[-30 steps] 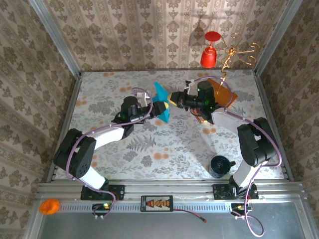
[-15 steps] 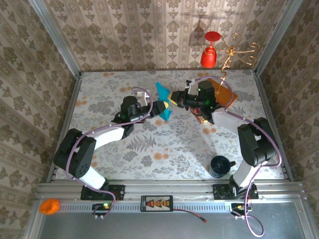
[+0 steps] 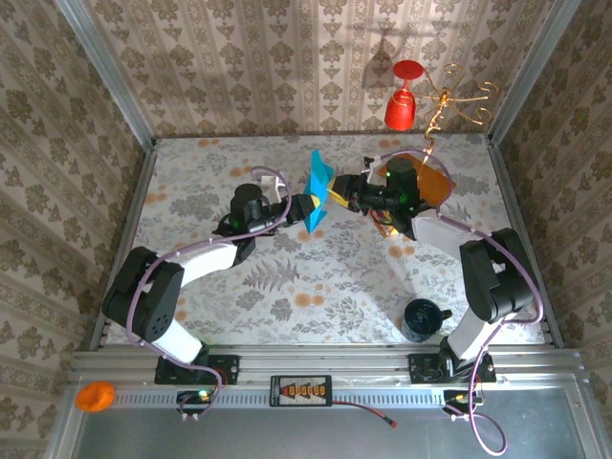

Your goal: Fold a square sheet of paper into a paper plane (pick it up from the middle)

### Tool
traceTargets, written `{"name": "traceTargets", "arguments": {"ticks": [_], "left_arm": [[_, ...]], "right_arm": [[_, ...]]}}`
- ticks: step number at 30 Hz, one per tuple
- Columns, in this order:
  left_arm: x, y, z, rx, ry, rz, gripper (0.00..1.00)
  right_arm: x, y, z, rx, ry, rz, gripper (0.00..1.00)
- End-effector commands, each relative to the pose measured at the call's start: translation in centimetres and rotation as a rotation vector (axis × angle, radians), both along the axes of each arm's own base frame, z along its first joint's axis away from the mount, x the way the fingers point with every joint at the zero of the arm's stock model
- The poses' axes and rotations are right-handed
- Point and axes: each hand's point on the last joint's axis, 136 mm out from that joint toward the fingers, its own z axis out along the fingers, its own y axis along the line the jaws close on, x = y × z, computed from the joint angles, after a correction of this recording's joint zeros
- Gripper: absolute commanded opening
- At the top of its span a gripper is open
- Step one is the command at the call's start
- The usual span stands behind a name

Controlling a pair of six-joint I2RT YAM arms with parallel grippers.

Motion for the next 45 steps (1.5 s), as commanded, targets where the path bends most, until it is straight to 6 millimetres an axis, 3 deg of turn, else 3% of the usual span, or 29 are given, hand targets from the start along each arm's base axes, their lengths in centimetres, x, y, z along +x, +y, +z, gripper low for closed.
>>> {"name": "traceTargets", "arguments": {"ticks": [1,6,14,23,34,45], "left_arm": [[0.4,0.4,0.6,0.018,-0.027,0.009,0.18],[0.5,1.3,-1.2,0.198,-0.017,0.033,0.16],[0.2,4.1,-3.3,0.83,-0.119,0.098,0.16],[1.5,6.3,-5.2,1.365,-0.222,0.166,0.16],[1.3,4.7,-11.8,1.838,-0.322,0.064,0.16],[-0.2,2.5,-16.0,1.965,-0.352,-0.072,0.16]], "right_arm": [[-0.3,-1.5,0.7,-0.059,-0.034,-0.03,0.4],[-0.4,-3.8,0.3,-0.142,-0.045,-0.09,0.43],[-0.5,-7.9,0.4,-0.302,-0.077,-0.2,0.43],[0.0,-12.0,0.4,-0.401,-0.069,-0.322,0.43],[0.2,-13.1,-0.9,-0.393,-0.026,-0.353,0.43],[0.2,-13.4,-1.8,-0.394,-0.011,-0.365,0.43]]}}
